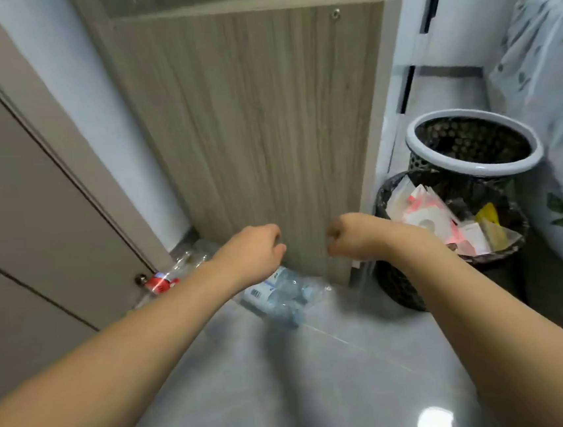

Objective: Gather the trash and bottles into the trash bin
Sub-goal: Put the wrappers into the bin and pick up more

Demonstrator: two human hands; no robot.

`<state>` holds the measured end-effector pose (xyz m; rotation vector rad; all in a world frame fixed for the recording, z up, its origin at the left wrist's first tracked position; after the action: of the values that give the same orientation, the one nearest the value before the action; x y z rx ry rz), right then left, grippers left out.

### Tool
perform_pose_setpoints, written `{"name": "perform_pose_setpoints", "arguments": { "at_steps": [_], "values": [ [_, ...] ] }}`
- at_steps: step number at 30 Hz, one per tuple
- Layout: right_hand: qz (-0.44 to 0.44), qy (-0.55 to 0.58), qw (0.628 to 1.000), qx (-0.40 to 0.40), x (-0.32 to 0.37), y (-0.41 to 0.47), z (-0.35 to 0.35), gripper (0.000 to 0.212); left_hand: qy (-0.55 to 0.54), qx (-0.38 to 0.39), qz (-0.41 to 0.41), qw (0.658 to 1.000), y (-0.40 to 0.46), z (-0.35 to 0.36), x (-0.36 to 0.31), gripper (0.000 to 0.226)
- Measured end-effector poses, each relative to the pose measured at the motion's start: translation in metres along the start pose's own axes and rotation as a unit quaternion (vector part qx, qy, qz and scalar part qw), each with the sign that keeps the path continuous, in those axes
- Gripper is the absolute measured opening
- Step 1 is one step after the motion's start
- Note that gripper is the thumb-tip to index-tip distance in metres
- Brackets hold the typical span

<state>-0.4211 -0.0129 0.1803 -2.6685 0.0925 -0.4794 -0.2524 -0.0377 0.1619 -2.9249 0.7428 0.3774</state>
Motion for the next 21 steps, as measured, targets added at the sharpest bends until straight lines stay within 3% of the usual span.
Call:
{"name": "perform_pose_setpoints", "arguments": {
  "at_steps": [3, 7, 11, 15, 21],
  "values": [
    [-0.051, -0.033, 0.998, 0.009, 0.061, 0.0, 0.036, 0.005, -0.003, -0.01, -0.036, 0.999, -0.043, -0.004, 0.056, 0.026],
    [-0.098, -0.051, 0.993, 0.034, 0.126, 0.0, 0.088, 0.038, -0.021, -0.033, -0.084, 0.996, -0.105, 0.0, 0.13, 0.022],
    [-0.139, -0.057, 0.987, 0.065, 0.183, 0.0, 0.146, 0.053, -0.083, -0.062, -0.171, 0.98, -0.175, 0.017, 0.196, 0.02],
    [-0.166, -0.07, 0.977, 0.119, 0.235, -0.002, 0.219, 0.055, -0.176, -0.112, -0.305, 0.929, -0.268, 0.064, 0.257, 0.025],
    [-0.203, -0.08, 0.955, 0.2, 0.289, -0.015, 0.318, 0.056, -0.23, -0.118, -0.46, 0.849, -0.391, 0.156, 0.313, 0.029]
  ]
}}
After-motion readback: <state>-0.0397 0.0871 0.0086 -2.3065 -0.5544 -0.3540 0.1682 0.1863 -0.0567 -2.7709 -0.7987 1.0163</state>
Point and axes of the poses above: each hand's wrist, its own y-axis towards the middle knuckle, its own z-axis out of the palm, x = y × z, the point moved 5 cm from there along y, towards the middle knuckle, and after that the axes turned 9 degrees about z, right-handed, at the moved point
